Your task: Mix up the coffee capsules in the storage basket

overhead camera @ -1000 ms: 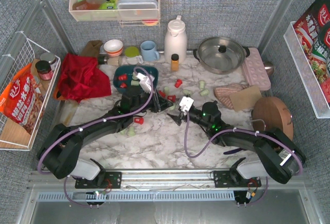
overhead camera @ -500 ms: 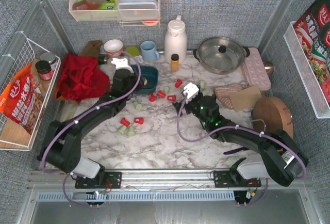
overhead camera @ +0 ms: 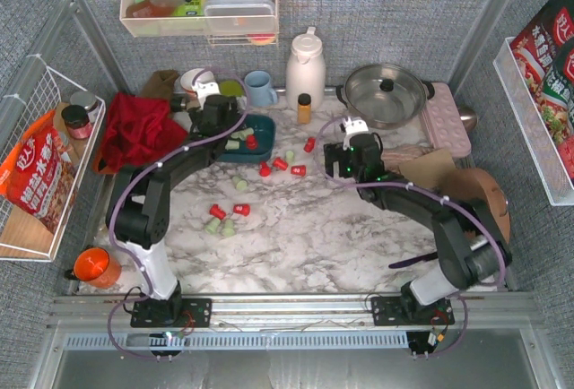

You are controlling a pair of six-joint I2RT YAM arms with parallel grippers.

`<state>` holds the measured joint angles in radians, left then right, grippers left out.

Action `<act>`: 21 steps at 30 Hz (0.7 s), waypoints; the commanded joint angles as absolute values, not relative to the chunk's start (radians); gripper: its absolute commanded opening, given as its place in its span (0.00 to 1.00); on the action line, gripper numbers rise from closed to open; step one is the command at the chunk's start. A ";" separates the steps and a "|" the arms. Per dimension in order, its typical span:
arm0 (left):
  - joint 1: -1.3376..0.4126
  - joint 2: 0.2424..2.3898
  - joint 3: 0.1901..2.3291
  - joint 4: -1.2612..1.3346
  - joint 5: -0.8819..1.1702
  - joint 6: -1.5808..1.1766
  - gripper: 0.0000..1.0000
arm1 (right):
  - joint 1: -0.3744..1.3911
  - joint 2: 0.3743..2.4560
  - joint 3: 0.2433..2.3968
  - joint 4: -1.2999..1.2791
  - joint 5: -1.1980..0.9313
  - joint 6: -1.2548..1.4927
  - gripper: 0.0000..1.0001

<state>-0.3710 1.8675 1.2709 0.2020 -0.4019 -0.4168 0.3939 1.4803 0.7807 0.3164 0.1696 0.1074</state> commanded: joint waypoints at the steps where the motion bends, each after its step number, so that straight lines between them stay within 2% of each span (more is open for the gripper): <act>1: -0.372 1.824 1.268 0.188 -0.397 -0.419 0.99 | 0.352 1.588 0.862 0.281 0.044 0.147 0.95; 8: -0.372 1.660 1.120 0.202 -0.220 -0.440 0.99 | 0.242 1.806 1.085 0.179 -0.259 0.182 0.74; 16: -0.374 1.523 0.998 0.195 -0.038 -0.526 0.99 | 0.235 1.954 1.249 0.058 -0.336 0.166 0.66; 21: -0.373 1.468 0.938 0.214 0.017 -0.601 0.99 | 0.252 1.989 1.280 -0.018 -0.273 0.148 0.65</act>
